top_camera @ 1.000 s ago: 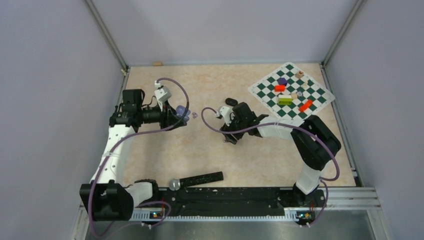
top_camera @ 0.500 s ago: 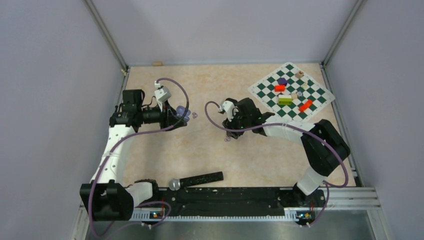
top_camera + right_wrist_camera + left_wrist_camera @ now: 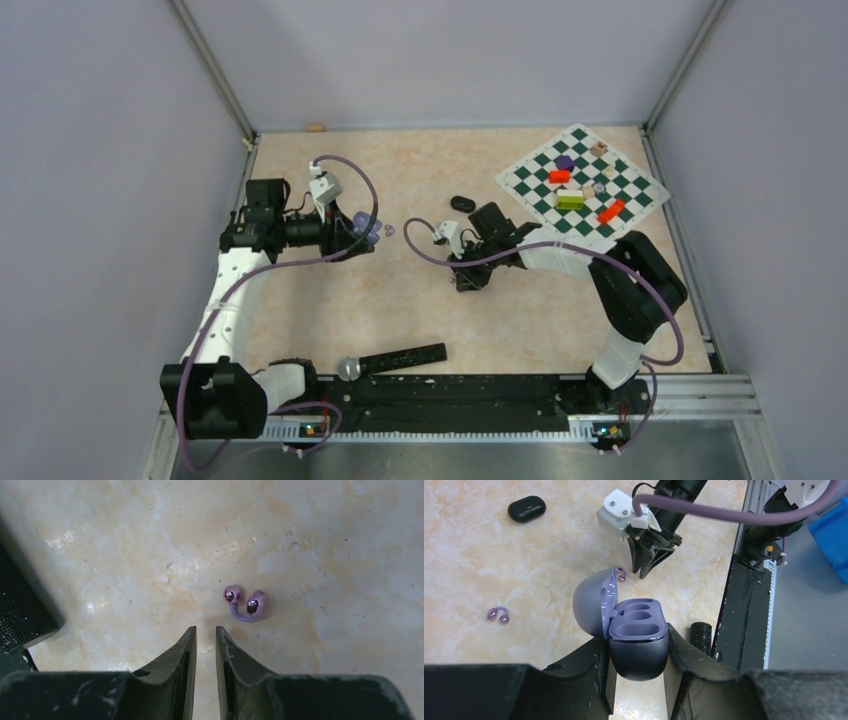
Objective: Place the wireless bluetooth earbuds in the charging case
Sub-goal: Pick up the earbud from the center of the board.
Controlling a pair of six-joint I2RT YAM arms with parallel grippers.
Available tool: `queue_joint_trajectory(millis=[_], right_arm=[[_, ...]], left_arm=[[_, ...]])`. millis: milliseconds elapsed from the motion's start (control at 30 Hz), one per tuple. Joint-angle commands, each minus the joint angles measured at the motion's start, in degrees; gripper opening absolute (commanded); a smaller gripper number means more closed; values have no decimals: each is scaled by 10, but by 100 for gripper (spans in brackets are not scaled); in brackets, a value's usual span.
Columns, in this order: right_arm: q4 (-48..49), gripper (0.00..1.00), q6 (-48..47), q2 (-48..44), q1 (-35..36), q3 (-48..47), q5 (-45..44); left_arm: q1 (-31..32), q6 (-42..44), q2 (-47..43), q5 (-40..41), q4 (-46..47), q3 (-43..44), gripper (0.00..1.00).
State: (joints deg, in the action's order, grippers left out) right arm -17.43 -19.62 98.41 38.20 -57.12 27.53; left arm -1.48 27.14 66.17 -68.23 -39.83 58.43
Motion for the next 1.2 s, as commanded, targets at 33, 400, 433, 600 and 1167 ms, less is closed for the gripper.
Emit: queue_joint_trajectory(millis=[33,400,433,600,1167], right_arm=[[0,20,-13,29,15,-25,-24],[57,23,31,44,13,-29,-140],[61,23,33,43,12,-30,-147],[68,22,44,41,0,-32,-147],[-12,19,17,45,-13,-54,27]], left_arm=[[-5,4,-3,-24,14,-2,1],[-6,4,1,-28,14,-3,1],[-6,4,2,-28,14,-3,1],[-6,4,7,-28,14,-3,1],[-6,1,9,-28,15,-1,1]])
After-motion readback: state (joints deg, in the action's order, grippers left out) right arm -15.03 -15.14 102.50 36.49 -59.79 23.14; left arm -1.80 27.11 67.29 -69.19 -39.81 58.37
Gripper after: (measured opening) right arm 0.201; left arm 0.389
